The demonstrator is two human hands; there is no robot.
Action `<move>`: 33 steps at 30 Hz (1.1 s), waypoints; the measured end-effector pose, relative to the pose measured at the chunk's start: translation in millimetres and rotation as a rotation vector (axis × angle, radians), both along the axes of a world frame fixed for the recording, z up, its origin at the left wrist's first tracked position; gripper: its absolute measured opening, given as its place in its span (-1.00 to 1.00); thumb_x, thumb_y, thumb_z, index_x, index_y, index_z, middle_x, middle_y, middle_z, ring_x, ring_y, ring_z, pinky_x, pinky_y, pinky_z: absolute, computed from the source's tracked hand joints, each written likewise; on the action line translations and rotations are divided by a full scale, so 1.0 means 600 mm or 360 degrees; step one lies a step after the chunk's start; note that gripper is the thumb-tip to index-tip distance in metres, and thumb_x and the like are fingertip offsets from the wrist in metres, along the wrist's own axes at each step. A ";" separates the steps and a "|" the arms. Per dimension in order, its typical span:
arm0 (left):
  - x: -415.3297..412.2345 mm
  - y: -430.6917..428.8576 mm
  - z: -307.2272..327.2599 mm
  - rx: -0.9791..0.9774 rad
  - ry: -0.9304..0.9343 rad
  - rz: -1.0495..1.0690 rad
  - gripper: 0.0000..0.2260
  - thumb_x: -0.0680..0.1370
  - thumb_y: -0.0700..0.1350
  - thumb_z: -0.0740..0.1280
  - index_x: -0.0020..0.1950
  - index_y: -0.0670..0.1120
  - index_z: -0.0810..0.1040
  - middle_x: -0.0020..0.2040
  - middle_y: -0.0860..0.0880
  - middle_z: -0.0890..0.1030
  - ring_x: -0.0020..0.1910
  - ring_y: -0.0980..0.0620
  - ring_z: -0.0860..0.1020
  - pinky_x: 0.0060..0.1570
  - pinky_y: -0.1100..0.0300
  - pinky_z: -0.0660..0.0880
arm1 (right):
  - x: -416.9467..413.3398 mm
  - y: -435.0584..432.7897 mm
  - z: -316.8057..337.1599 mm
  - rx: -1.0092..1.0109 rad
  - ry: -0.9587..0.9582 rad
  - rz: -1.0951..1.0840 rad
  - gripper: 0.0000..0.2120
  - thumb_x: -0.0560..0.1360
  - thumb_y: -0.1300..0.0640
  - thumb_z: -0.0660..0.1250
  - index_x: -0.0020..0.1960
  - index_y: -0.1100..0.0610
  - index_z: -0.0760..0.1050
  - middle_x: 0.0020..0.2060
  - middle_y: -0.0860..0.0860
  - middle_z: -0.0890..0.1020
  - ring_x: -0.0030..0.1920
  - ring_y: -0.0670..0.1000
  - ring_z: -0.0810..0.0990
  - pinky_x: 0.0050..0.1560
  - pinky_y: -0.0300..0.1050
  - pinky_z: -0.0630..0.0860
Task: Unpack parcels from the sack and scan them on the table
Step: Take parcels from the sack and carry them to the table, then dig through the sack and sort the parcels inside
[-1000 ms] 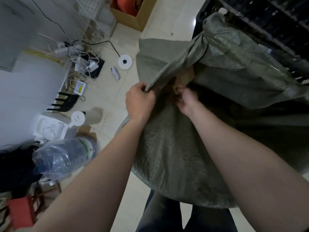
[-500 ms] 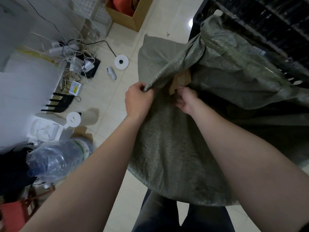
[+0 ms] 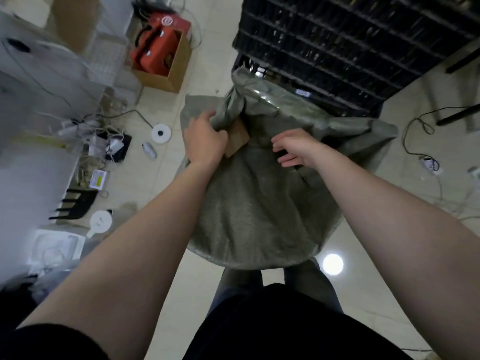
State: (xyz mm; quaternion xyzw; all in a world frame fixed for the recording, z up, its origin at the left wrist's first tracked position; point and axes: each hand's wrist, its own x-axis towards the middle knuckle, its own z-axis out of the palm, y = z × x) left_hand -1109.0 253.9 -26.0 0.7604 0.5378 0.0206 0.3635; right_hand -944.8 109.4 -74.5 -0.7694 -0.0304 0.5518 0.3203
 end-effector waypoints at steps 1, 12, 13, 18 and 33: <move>0.015 -0.014 0.016 -0.0036 -0.0019 -0.0072 -0.50 0.51 -0.18 0.35 0.46 0.00 0.51 0.36 -0.09 0.57 0.36 -0.12 0.51 0.35 -0.07 0.48 | 0.012 -0.018 0.024 0.0003 -0.0029 0.0059 -0.89 0.61 0.15 0.33 0.07 -0.02 0.59 0.08 0.04 0.66 -0.02 0.14 0.67 -0.23 -0.08 0.59; 0.258 -0.262 0.140 -0.0211 0.0106 -0.0869 -0.85 0.50 -0.06 0.45 0.05 0.12 0.64 0.20 0.06 0.67 0.19 0.03 0.60 0.30 0.06 0.52 | 0.213 -0.310 0.244 -0.0007 -0.0623 0.0476 -0.98 0.56 -0.01 0.39 -0.03 -0.12 0.56 -0.04 -0.06 0.67 -0.14 0.04 0.72 -0.23 -0.11 0.59; 0.284 -0.293 0.150 -0.0196 0.0102 -0.0912 -0.87 0.50 -0.05 0.46 0.01 0.15 0.63 0.18 0.07 0.67 0.18 0.04 0.61 0.30 0.06 0.52 | 0.235 -0.344 0.257 -0.0013 -0.0660 0.0469 -0.99 0.56 -0.02 0.37 -0.05 -0.12 0.55 -0.04 -0.06 0.67 -0.15 0.03 0.72 -0.25 -0.14 0.56; 0.436 -0.453 0.210 -0.0174 -0.0012 -0.1103 -0.86 0.51 -0.09 0.48 0.01 0.12 0.69 0.04 0.08 0.69 -0.01 0.09 0.63 -0.02 0.22 0.57 | 0.353 -0.524 0.329 -0.0017 -0.0807 0.0367 -0.90 0.59 -0.03 0.32 0.02 -0.06 0.59 -0.02 -0.09 0.66 -0.19 0.04 0.74 -0.30 -0.18 0.53; 0.769 -0.670 0.294 -0.0198 -0.0122 -0.1412 -0.87 0.60 -0.03 0.36 0.10 0.18 0.62 0.07 0.14 0.57 0.03 0.08 0.53 -0.23 0.16 0.46 | 0.649 -0.785 0.380 -0.0014 -0.0931 0.0047 -0.82 0.48 -0.05 0.28 0.02 -0.11 0.61 0.04 -0.07 0.64 -0.11 0.03 0.73 -0.19 -0.07 0.69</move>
